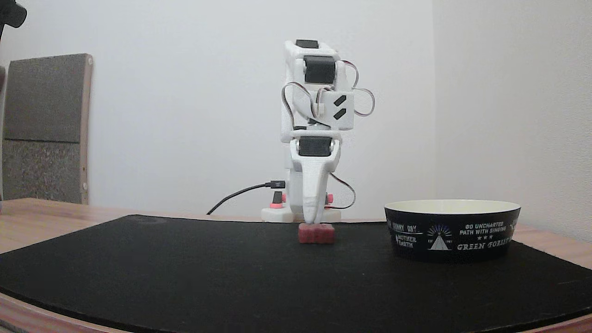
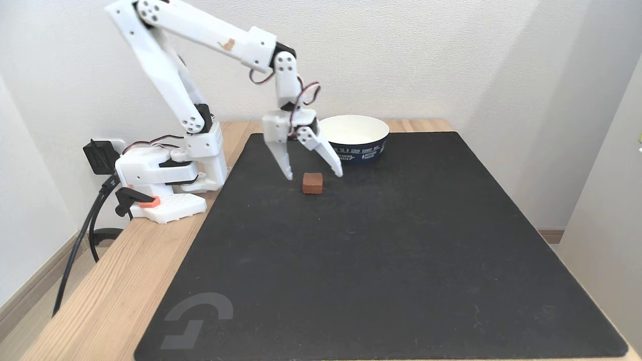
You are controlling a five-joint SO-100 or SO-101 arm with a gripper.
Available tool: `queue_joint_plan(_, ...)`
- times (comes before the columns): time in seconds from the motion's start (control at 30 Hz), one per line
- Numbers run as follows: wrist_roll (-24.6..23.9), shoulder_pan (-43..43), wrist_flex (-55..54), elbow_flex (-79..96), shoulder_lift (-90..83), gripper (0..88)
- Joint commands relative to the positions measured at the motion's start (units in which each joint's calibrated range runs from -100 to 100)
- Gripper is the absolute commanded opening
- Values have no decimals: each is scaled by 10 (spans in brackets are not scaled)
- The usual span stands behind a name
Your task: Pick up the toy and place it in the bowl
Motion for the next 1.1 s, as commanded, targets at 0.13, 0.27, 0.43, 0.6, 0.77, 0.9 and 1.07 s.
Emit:
queue_joint_plan(0.13,-3,-8,4,-62,79,397)
queue_joint_plan(0.27,-3,-8,4,-87,122,397)
queue_joint_plan(0.43,-2,-9,-5,-87,146,397)
queue_joint_plan(0.6,-2,-9,-5,-86,147,396)
queue_joint_plan(0.77,-2,-10,-5,-83,140,266)
queue_joint_plan(0.9,2,-24,-5,-85,139,74)
queue_joint_plan(1.07,2,-25,-25,-77,139,50)
